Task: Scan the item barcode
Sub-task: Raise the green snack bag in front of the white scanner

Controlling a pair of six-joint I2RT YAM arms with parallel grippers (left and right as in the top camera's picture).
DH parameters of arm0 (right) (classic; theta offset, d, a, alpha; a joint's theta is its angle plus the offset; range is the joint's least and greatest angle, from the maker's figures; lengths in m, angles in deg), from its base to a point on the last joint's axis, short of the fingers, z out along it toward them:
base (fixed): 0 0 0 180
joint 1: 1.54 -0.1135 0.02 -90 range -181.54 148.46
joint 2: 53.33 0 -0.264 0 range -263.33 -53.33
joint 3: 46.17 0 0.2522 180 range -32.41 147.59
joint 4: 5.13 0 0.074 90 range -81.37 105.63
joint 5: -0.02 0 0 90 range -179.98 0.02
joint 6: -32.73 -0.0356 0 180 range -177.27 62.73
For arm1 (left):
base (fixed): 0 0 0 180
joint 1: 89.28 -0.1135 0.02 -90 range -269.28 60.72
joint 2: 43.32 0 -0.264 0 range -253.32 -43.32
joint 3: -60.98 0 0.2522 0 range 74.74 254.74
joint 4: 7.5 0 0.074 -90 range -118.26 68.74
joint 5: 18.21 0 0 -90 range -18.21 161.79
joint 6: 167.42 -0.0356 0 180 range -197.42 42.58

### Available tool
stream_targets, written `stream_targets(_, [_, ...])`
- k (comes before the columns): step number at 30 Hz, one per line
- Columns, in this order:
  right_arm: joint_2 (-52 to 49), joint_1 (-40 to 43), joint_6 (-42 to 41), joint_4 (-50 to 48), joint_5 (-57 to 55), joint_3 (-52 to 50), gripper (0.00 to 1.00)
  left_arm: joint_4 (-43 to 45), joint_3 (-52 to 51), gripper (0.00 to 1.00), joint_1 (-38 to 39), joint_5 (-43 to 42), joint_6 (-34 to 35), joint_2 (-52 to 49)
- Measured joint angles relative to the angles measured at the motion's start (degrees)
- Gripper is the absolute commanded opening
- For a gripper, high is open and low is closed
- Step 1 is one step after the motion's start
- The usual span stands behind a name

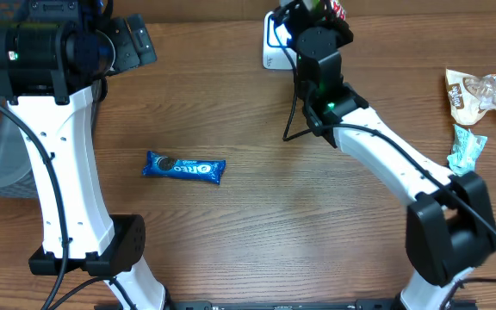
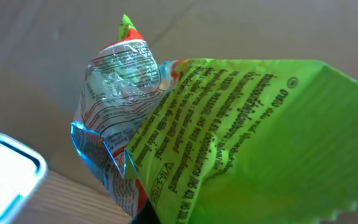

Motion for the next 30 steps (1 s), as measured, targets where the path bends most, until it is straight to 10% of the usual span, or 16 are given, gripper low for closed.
stream_targets(30, [-12.0, -1.5, 25.0, -9.4, 4.5, 0.0, 0.04, 0.0, 0.0, 1.00, 0.0, 0.0, 0.0, 0.0])
